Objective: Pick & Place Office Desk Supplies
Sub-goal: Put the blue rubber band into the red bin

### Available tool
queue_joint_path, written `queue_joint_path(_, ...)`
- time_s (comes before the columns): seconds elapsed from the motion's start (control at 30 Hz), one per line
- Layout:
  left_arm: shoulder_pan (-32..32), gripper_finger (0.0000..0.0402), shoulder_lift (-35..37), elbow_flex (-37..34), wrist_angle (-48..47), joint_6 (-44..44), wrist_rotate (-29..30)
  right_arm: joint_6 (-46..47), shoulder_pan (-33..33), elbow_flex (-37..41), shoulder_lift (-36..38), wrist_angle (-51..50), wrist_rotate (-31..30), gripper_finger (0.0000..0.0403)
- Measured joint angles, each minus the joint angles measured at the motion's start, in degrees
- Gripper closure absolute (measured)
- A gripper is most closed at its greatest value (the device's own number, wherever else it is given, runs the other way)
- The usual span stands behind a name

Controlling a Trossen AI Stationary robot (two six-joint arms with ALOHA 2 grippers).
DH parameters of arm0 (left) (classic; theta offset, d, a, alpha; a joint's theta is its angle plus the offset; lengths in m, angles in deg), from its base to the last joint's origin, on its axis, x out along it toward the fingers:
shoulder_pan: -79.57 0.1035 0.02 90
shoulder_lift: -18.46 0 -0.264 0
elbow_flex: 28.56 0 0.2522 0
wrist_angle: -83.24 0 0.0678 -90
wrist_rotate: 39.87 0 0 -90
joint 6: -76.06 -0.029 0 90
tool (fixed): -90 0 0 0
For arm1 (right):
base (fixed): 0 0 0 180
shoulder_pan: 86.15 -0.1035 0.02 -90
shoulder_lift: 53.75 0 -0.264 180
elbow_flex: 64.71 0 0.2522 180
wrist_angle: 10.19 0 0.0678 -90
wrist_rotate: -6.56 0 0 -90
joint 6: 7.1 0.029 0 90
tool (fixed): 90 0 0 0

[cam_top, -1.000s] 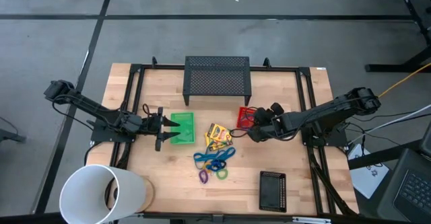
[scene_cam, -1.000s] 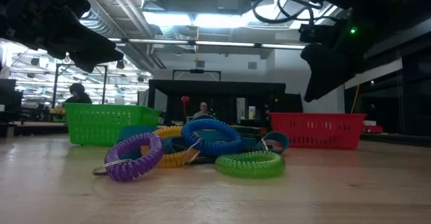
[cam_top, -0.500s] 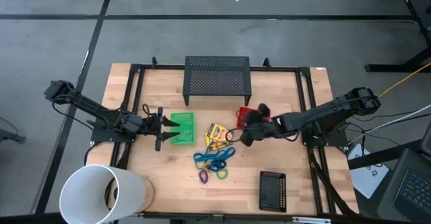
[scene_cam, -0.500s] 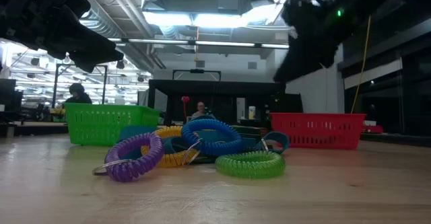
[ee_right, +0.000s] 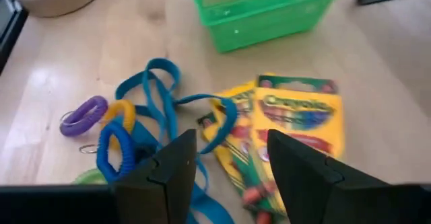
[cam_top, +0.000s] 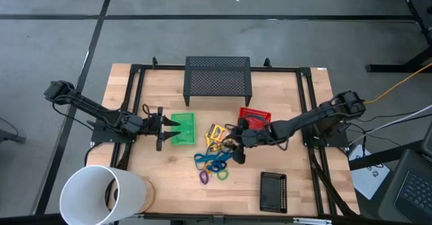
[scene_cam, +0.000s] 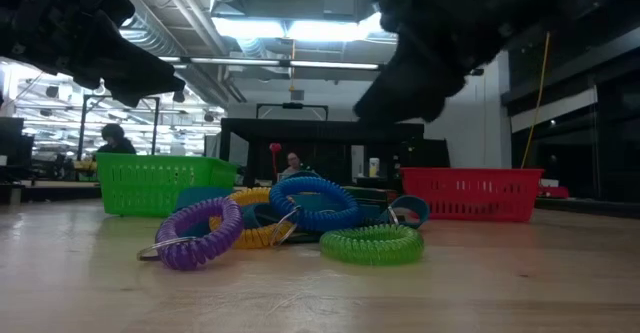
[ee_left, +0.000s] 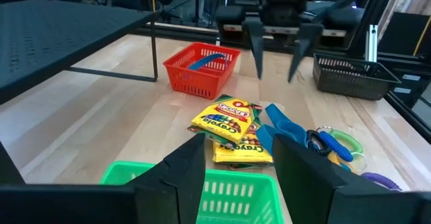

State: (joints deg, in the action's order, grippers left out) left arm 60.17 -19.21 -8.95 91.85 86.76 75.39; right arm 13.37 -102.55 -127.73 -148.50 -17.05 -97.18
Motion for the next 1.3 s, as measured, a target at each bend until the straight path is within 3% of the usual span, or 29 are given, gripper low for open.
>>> queue_joint_path(0.17, 0.0, 0.0233, 0.0, 0.0, 0.0, -0.9, 0.4, -2.1, 0.3, -7.1, -7.0, -0.3, 2.8, 0.0221)
queue_joint_path(0.4, 0.0, 0.0233, 0.0, 0.0, -0.2, -0.8, 0.4, -3.4, 0.9, -15.3, -14.5, -9.3, 2.8, 0.0221)
queue_joint_path(0.93, 0.0, 0.0233, 0.0, 0.0, -0.4, -0.8, 0.4, -3.1, 2.5, -16.4, -17.1, -11.5, 0.9, 0.0227)
queue_joint_path(1.07, 0.0, 0.0233, 0.0, 0.0, -0.4, -0.8, 0.4, -2.9, 2.8, -16.4, -17.1, -11.8, 0.6, 0.0269)
queue_joint_path(1.23, 0.0, 0.0233, 0.0, 0.0, -0.4, -0.9, 0.4, -2.8, 3.5, -16.4, -17.1, -11.8, -0.6, 0.0377)
queue_joint_path(1.3, 0.0, 0.0233, 0.0, 0.0, -0.4, -0.8, 0.4, -2.1, 3.9, -16.4, -17.1, -11.5, -0.8, 0.0392)
